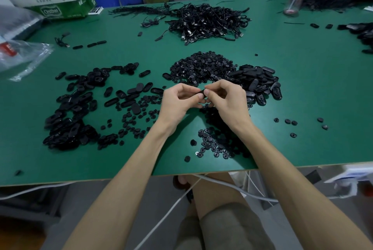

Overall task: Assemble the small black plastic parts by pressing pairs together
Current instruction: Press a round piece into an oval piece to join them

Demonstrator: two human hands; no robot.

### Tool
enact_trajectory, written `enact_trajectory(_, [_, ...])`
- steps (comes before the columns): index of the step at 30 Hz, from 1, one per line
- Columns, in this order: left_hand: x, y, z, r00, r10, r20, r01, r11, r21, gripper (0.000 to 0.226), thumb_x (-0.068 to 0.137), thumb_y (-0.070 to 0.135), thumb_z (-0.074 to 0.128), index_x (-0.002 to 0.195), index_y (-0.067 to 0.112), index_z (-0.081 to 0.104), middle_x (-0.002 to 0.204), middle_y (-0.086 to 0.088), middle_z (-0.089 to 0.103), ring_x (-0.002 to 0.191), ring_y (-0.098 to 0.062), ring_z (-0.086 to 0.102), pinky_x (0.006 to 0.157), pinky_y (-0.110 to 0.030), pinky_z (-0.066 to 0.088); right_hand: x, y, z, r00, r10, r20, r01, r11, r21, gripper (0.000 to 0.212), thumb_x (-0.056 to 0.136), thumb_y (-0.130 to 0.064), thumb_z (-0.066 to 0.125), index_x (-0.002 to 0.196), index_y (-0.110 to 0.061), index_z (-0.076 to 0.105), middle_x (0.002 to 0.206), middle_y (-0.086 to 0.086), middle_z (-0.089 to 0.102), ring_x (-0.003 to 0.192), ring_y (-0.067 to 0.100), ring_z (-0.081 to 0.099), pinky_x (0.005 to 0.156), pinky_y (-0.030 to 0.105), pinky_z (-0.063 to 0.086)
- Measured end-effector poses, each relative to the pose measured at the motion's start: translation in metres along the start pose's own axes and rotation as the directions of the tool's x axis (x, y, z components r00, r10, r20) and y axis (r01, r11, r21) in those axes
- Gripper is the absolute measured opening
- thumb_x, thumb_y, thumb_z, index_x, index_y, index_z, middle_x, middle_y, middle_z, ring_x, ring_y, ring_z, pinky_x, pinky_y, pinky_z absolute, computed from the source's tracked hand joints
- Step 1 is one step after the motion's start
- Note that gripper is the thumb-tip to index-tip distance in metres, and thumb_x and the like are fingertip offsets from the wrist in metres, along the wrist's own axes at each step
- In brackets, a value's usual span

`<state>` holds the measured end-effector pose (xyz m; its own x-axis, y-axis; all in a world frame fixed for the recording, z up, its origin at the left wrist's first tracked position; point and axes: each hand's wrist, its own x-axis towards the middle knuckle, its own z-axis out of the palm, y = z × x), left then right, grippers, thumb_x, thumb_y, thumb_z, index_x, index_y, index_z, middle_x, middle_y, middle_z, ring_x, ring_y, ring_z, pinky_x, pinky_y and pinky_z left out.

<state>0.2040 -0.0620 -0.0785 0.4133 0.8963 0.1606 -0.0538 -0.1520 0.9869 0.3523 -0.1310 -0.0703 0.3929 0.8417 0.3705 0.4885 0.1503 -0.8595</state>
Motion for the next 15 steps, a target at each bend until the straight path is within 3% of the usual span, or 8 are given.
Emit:
enact_trajectory(7, [-0.0005, 0.0013, -0.0014, 1.000, -0.012, 0.010, 0.012, 1.000, -0.009, 0.020, 0.088, 0.001, 0.079, 0.105, -0.005, 0.069, 0.096, -0.019, 0.077, 0.087, -0.030, 0.078, 0.076, -0.032, 0.063, 0.0003, -0.0009, -0.0016, 1.000, 0.015, 0.012, -0.015, 1.000, -0.010, 0.007, 0.095, -0.015, 0.072, 0.099, -0.010, 0.076, 0.083, -0.004, 0.074, 0.075, 0.014, 0.071, 0.072, 0.030, 0.059])
enact_trajectory(15, [-0.0005, -0.0003, -0.0010, 1.000, -0.025, 0.018, 0.025, 1.000, 0.004, 0.016, 0.090, -0.002, 0.075, 0.105, -0.003, 0.068, 0.098, -0.020, 0.076, 0.085, -0.029, 0.078, 0.079, -0.032, 0.063, -0.0017, -0.0013, 0.0003, 1.000, 0.007, 0.021, -0.007, 1.000, -0.024, 0.003, 0.094, -0.015, 0.073, 0.092, -0.016, 0.073, 0.075, -0.011, 0.069, 0.064, -0.001, 0.063, 0.064, 0.013, 0.047])
